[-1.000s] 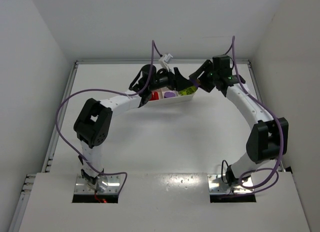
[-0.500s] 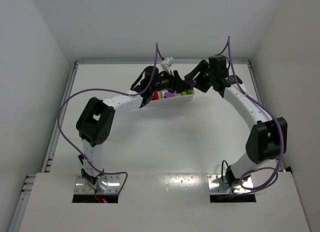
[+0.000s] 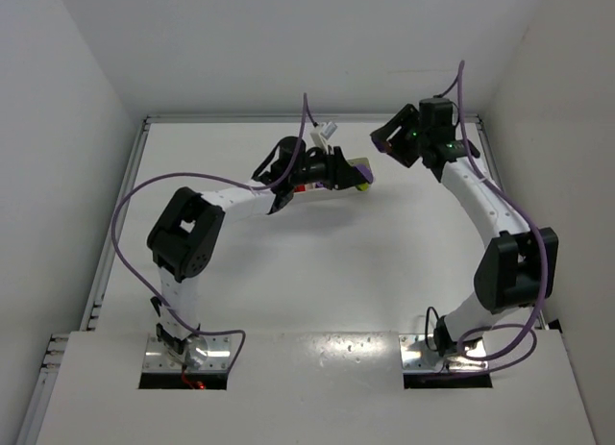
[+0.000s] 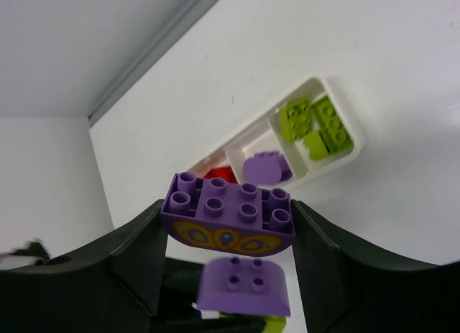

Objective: Sort the legos into containers by color

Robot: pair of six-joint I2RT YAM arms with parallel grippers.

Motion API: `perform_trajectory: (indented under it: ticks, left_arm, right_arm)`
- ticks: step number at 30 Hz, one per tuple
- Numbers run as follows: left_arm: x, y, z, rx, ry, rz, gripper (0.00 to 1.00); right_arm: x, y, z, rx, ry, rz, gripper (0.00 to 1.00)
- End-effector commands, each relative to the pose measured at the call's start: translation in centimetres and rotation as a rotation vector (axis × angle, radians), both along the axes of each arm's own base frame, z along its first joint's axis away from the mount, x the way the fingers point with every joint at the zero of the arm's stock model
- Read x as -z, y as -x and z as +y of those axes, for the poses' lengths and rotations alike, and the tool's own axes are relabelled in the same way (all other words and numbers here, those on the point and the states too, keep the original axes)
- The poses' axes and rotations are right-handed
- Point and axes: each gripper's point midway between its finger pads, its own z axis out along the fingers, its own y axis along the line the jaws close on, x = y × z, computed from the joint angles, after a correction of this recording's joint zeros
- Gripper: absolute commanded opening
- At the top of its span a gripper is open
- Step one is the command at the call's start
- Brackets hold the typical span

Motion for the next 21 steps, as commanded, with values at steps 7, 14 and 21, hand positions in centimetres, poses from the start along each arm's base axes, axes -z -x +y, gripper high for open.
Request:
perform_trajectory:
  ticks: [7,14,21]
  left_arm:
    - [-2.9,4.0,1.8,0.039,0.030,-0.084,0.02]
    - [-5.2,-0.5,13.5,-0.243,-0.003,-0.085,0.02]
    - [-5.4,-2.1,21.2,-0.388,-0.034,-0.071,0.02]
  right_arm:
    - [-2.1,-0.7,-2.7,-0.058,0.109,-0.163,0.00]
    - [0.0,-0.4,3.0,-0.385,0.320,-0.291,0.00]
    - [4.0,-3.3,7.8,-0.484,0.345,-0.262,0.00]
